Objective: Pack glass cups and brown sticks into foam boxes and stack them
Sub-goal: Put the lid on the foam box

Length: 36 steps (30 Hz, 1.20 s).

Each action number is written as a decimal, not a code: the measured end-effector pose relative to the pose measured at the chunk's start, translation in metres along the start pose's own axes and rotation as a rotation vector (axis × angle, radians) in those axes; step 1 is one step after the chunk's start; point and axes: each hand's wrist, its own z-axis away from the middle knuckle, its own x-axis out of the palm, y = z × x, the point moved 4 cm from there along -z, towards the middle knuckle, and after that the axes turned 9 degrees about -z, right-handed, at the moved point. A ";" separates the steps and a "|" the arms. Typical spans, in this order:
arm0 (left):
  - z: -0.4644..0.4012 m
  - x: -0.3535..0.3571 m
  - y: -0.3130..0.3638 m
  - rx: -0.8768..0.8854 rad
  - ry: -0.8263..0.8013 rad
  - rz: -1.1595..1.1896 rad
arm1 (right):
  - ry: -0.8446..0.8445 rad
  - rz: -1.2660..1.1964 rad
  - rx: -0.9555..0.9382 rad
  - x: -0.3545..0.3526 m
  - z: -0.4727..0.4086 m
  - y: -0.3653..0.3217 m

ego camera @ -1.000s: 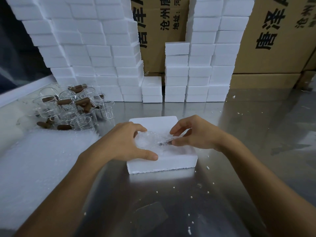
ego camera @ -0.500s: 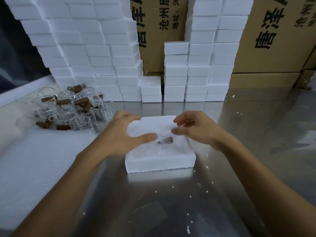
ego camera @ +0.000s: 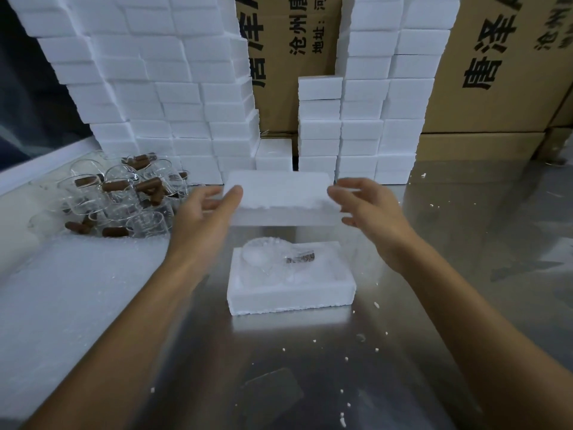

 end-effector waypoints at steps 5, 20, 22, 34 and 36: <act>0.001 -0.010 0.011 -0.024 0.051 0.194 | -0.010 -0.085 0.011 -0.004 0.003 -0.019; -0.001 -0.012 -0.005 -0.033 -0.434 -0.151 | -0.221 0.200 0.097 0.005 0.010 0.011; -0.001 -0.009 -0.006 -0.036 -0.402 -0.121 | -0.192 0.182 0.098 0.005 0.009 0.013; -0.001 0.007 -0.010 0.065 -0.220 -0.152 | 0.012 0.205 0.124 0.000 0.002 0.029; 0.000 0.008 -0.011 0.079 -0.207 -0.173 | 0.032 0.233 0.129 0.000 0.001 0.031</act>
